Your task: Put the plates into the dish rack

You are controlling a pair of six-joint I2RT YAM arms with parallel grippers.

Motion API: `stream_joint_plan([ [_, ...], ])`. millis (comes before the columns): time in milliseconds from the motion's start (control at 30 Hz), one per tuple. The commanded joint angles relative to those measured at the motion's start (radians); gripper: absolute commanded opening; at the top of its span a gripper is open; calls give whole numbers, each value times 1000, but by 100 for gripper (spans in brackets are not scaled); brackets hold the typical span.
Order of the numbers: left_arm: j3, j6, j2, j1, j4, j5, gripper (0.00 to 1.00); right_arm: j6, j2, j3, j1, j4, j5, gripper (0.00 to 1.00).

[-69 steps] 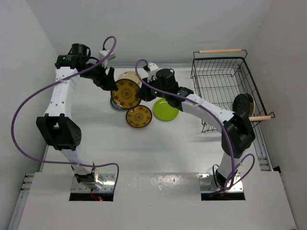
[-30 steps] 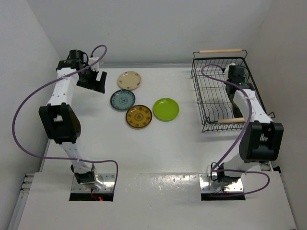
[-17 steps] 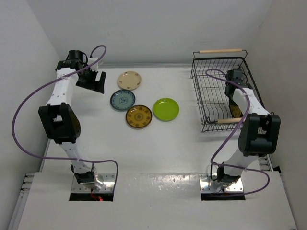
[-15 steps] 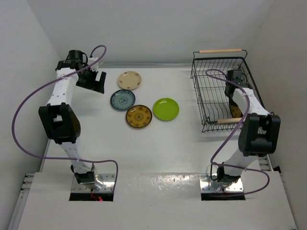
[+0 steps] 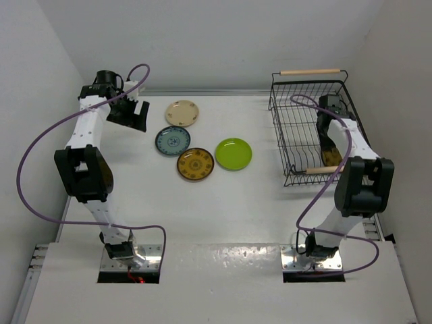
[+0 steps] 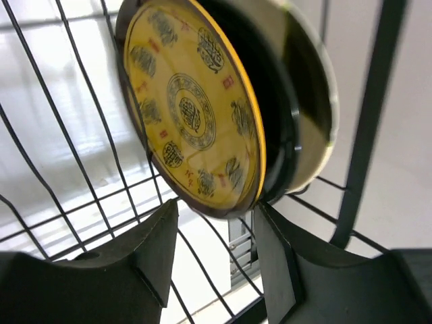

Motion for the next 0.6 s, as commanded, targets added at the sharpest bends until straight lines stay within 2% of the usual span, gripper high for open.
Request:
stream_joint_plan([
  [0,-3,6,-20,11,7,2,99,28,-47,84,10,-15,-7,49],
  [133,6,6,-20,11,7,2,99,28,-93,142,26,-31,-17,50],
  [267,6,6,-20,11,-2,2,99,34,-141,159,74,-68,-65,56],
  [367,15,6,-20,11,-2,2,99,78,-181,135,169,-87,-204,56],
  [433,15,6,-20,11,-2,2,99,150,-207,105,244,-29,-327,43],
  [467,15,6,-20,11,-2,2,99,166,-212,41,259,-13,-343,39],
  [500,15,6,-20,11,-2,2,99,213,-215,20,287,7,-356,28],
  [567,15,6,-29,11,-2,2,99,247,-190,-28,312,45,-357,17],
])
